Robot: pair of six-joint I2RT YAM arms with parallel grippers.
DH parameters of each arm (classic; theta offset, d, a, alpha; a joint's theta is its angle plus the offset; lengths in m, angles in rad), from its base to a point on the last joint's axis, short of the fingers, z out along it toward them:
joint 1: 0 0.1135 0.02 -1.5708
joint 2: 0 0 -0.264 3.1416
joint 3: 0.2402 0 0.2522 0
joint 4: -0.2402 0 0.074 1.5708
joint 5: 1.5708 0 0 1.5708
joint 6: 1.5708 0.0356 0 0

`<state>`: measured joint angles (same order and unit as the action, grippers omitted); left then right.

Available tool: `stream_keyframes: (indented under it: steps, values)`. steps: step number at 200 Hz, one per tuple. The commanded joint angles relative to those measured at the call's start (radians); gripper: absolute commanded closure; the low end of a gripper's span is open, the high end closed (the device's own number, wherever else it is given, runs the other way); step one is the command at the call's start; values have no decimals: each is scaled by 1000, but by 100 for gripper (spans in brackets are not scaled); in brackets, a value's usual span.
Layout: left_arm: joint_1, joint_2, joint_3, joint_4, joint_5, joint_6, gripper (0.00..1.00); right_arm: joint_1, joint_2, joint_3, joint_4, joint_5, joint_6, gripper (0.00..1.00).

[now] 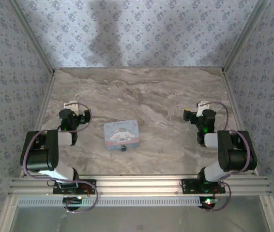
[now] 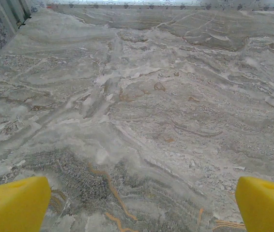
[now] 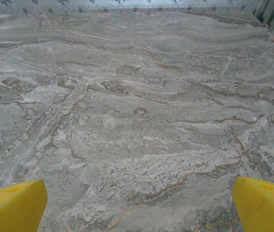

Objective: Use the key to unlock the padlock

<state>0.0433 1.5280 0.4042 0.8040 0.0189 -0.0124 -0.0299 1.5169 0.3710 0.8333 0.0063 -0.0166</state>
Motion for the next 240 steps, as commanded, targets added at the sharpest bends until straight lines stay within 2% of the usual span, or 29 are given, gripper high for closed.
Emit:
stream_keyframes:
  steps: [1, 137, 161, 182, 204, 240]
  values:
    - [-2, 5, 13, 0, 18, -7, 2, 3, 9, 11, -2, 19, -17, 0]
    - [-2, 4, 12, 1, 18, -9, 2, -19, 9, 18, -13, -25, -5, 0]
    - [0, -40, -8, 6, -57, -41, 2, -22, 5, 15, -13, -15, 3, 0]
    - [-1, -183, -30, -78, -87, -49, 2, -35, -53, 39, -98, 7, 29, 0]
    - [0, -342, 5, -262, -75, -84, 2, -49, -140, 112, -321, -2, 58, 0]
    - [-1, -472, 118, -570, -12, -335, 2, -48, -249, 242, -673, -39, 195, 0]
